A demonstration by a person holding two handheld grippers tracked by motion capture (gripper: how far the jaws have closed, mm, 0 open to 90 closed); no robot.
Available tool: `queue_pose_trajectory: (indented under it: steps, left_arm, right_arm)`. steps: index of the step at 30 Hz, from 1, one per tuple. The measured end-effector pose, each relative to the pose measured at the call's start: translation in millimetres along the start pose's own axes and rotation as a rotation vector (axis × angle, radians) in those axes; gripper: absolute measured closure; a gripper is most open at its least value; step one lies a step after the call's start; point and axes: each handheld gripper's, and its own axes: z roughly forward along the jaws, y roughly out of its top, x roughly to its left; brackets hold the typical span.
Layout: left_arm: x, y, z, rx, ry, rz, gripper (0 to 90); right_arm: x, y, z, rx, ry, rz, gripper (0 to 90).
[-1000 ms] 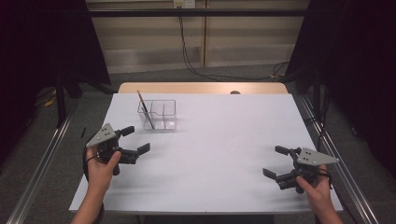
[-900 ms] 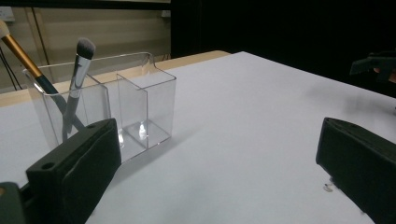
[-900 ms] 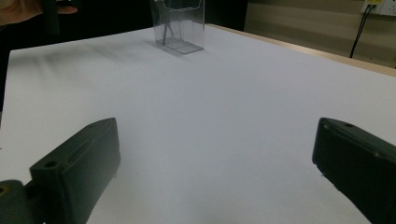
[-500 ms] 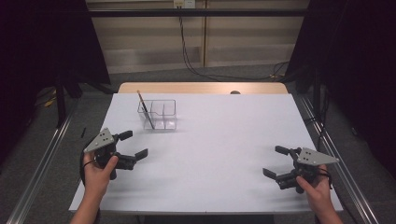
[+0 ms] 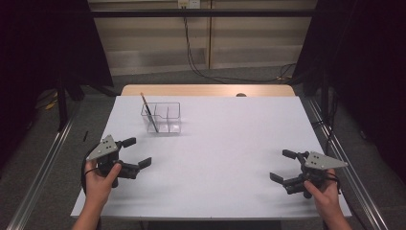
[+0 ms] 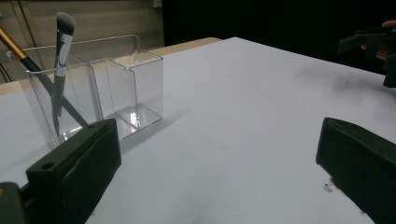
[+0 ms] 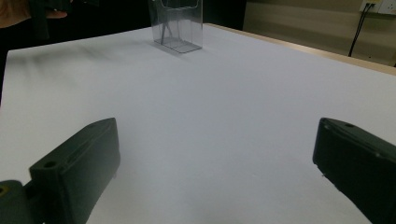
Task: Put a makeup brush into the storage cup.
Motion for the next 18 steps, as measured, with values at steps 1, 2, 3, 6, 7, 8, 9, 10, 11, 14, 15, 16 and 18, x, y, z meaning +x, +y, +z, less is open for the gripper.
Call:
queue_pose_trajectory:
  steps: [1,2,3,6,7,8,9,10,11,14,15,16,18]
  left_arm:
    - [-0.1,-0.7,-0.4,0.000,-0.002,-0.004,0.0]
    - [-0.1,-1.5,-0.9,0.001,0.001,-0.001,0.0]
    - [0.1,-2.3,-1.5,0.003,0.002,0.003,0.0]
    - [0.0,-3.8,-2.9,0.003,0.000,0.003,0.0]
    - [-0.4,-4.3,-3.2,0.002,0.000,0.003,0.0]
    - [-0.6,-4.9,-3.6,0.004,-0.001,0.004,0.0]
    - [-0.9,-5.6,-3.8,0.009,-0.001,0.006,0.0]
    - [-0.9,-6.5,-4.2,0.015,-0.001,0.011,0.0]
    - [-1.6,-7.3,-4.2,0.012,0.000,0.006,0.0]
    - [-1.5,-8.8,-5.9,0.017,-0.003,0.015,0.0]
    - [-1.7,-9.4,-6.4,0.014,-0.003,0.008,0.0]
    - [-1.5,-10.1,-6.6,0.013,-0.009,0.004,0.0]
    - [-2.3,-11.3,-7.0,0.016,-0.003,0.003,0.0]
  right_arm:
    - [0.1,0.1,0.0,-0.002,-0.001,0.003,0.6]
    - [-0.2,0.1,-0.1,-0.001,0.000,0.000,0.6]
    - [-0.3,0.1,-0.1,-0.001,-0.001,0.000,0.6]
    - [-0.4,-0.1,0.1,-0.001,-0.001,0.000,0.6]
    - [-0.6,-0.2,0.1,-0.001,-0.001,0.001,0.6]
    - [-0.4,-0.1,0.3,-0.003,-0.003,0.004,0.6]
    - [-0.4,0.1,0.3,-0.005,-0.004,0.007,0.6]
    - [-0.8,0.1,0.2,-0.003,-0.003,0.003,0.6]
    - [-0.8,0.1,0.1,-0.003,-0.004,0.004,0.6]
    - [-1.2,0.1,0.0,-0.005,-0.005,0.004,0.6]
    - [-1.4,0.0,0.0,-0.005,-0.004,0.003,0.6]
    - [-1.6,0.1,0.2,-0.006,-0.005,0.002,0.6]
    - [-1.7,0.1,0.3,-0.006,-0.004,0.002,0.6]
